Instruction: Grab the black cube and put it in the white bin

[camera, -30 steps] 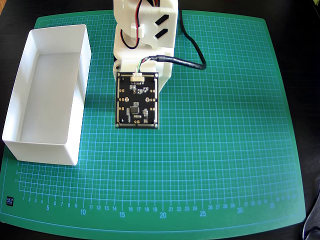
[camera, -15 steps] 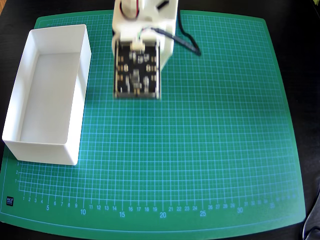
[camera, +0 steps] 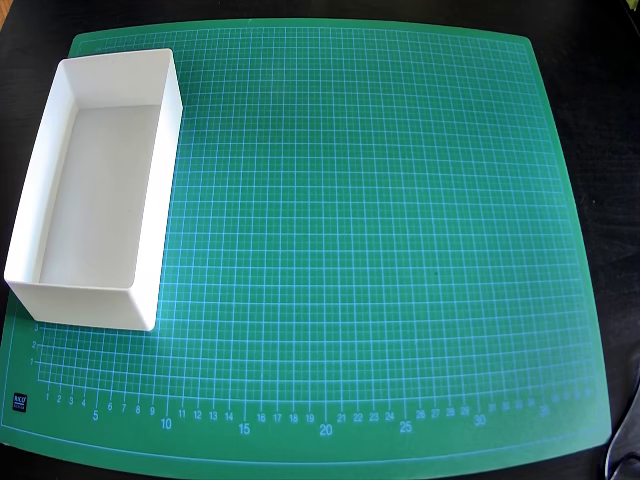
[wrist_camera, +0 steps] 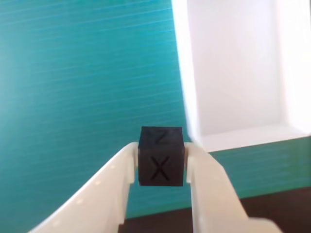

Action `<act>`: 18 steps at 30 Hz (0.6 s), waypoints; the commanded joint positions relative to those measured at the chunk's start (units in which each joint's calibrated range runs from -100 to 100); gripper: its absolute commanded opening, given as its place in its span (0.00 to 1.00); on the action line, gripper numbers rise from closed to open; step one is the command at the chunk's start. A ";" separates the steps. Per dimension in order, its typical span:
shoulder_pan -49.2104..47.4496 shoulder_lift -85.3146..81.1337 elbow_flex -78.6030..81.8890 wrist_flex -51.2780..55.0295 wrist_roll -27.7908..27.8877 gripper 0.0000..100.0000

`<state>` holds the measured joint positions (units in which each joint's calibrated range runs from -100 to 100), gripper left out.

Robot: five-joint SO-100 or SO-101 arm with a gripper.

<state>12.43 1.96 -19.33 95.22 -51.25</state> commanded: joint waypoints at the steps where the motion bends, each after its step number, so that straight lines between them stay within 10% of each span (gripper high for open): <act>1: 6.58 2.22 -2.28 -0.09 4.11 0.08; 18: 10.02 40.58 -42.96 -6.76 9.21 0.08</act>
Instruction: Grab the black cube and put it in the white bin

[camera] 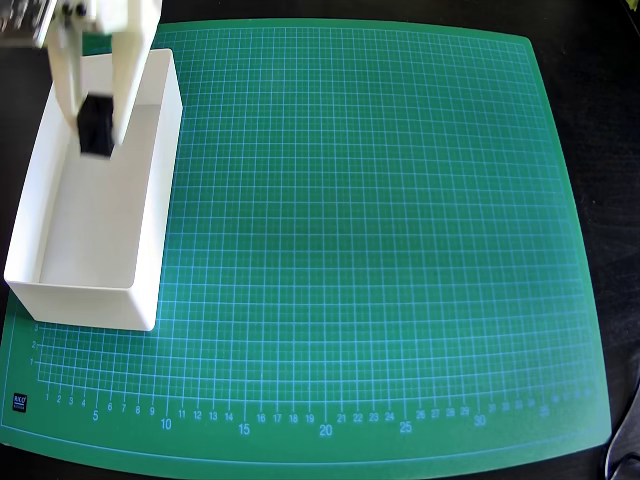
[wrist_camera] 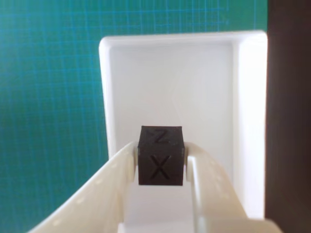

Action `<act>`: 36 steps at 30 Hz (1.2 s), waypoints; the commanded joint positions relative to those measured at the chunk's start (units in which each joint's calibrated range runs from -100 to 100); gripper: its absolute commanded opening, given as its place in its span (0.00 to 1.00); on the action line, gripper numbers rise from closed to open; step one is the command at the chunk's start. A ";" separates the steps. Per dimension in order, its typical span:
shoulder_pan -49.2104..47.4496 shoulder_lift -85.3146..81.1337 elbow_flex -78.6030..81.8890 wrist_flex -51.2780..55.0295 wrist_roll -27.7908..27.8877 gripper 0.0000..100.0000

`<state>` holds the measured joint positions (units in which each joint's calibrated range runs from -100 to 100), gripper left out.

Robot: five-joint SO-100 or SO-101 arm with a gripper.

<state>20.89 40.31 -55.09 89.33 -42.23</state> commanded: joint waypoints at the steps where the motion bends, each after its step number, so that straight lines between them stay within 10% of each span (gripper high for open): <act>1: 2.23 3.51 -8.91 -0.78 0.19 0.08; 36: 6.83 18.77 -29.12 -1.81 -0.18 0.09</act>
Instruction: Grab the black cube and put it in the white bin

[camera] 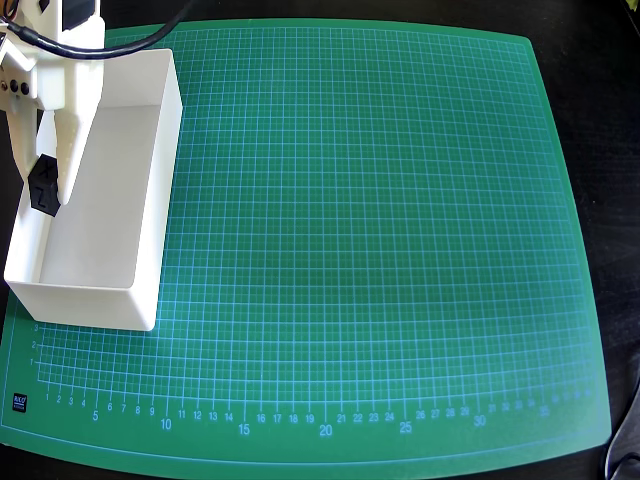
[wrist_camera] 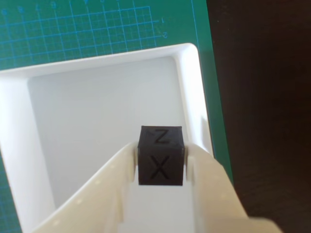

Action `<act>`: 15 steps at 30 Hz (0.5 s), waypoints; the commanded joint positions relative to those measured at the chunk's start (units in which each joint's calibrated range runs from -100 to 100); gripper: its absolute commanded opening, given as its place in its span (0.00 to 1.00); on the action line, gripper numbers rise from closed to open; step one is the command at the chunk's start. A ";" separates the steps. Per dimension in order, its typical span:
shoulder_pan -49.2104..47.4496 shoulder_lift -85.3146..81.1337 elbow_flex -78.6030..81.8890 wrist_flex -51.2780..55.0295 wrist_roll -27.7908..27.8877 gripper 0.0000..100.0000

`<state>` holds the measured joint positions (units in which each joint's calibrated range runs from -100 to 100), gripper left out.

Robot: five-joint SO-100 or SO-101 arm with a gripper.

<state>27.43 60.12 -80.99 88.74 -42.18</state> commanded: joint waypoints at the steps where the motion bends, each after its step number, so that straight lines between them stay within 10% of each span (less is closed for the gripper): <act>1: 0.29 -1.04 -3.23 -1.21 -0.39 0.09; 15: -0.55 -1.72 -3.23 -1.13 -0.50 0.19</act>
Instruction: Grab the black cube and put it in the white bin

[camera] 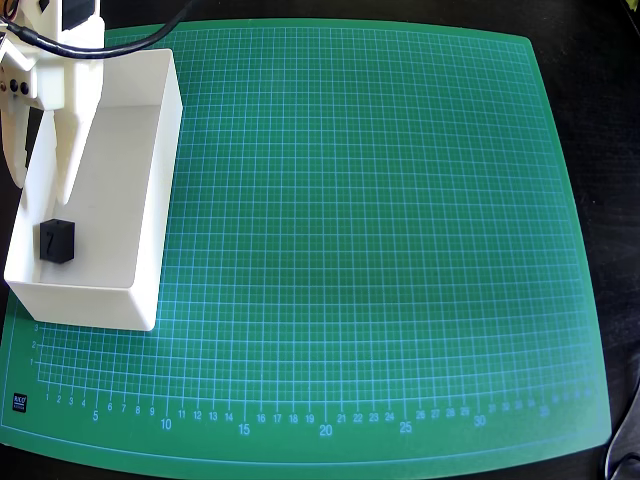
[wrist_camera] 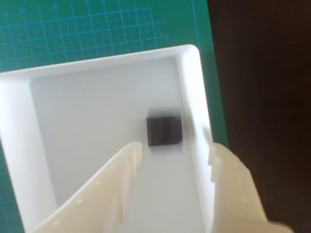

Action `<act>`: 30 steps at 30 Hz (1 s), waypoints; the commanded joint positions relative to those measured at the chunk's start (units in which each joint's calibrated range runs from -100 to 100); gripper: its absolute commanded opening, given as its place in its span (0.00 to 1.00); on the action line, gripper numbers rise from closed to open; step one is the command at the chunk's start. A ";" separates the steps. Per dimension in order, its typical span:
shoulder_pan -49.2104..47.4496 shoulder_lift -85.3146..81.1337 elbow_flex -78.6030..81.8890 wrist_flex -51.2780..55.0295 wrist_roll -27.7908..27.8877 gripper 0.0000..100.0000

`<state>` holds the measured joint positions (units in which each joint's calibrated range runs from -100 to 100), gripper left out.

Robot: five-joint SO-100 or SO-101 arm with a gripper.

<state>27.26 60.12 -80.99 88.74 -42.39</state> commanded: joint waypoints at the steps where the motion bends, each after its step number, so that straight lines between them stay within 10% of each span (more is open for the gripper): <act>1: -0.71 -2.15 -3.32 -1.04 -0.29 0.19; 18: -13.19 -31.47 -0.79 9.98 -0.34 0.19; 30: -15.20 -71.71 60.64 9.04 -0.18 0.19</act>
<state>11.91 1.02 -38.80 98.46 -42.39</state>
